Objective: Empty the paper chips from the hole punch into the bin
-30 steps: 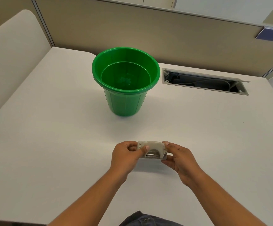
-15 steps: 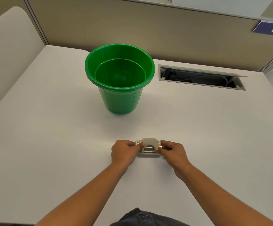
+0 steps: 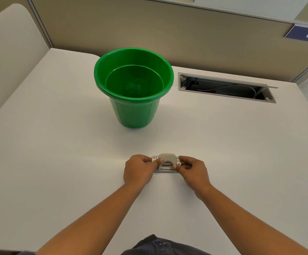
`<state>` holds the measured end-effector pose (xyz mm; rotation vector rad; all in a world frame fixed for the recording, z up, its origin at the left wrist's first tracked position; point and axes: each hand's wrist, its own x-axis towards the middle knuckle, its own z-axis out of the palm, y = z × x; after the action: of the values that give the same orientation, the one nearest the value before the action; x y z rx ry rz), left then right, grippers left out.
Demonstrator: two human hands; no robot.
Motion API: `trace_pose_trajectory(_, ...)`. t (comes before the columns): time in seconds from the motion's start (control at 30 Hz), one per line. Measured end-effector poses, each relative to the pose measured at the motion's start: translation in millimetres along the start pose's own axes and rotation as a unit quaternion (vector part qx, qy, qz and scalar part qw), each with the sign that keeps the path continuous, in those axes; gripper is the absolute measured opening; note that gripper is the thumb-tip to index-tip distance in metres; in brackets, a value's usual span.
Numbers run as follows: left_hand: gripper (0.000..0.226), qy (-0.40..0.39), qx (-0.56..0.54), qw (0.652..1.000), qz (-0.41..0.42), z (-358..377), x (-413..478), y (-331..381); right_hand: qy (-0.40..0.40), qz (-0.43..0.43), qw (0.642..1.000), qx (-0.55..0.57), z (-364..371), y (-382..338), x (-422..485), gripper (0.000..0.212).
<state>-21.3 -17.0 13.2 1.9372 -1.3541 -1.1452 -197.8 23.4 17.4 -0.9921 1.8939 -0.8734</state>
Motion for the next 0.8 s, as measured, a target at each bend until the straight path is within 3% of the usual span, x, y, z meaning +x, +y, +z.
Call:
trace_pose_trajectory(0.43,0.040,0.014,0.014,1.000,0.015,0.6,-4.8,0.7,0.017,-0.014,1.000,0.002,3.0,2.6,-0.3,0.048)
trace_pose_trajectory(0.63,0.035,0.042,-0.020,0.999,0.027,-1.8,-8.0,-3.9,0.026,-0.036,0.999,-0.010,0.4,3.1,1.1,0.034)
trace_pose_trajectory(0.8,0.020,0.102,0.050,0.983,0.143,-6.7,-4.9,-16.1,0.076,-0.109,0.989,-0.069,-6.1,11.7,4.0,0.021)
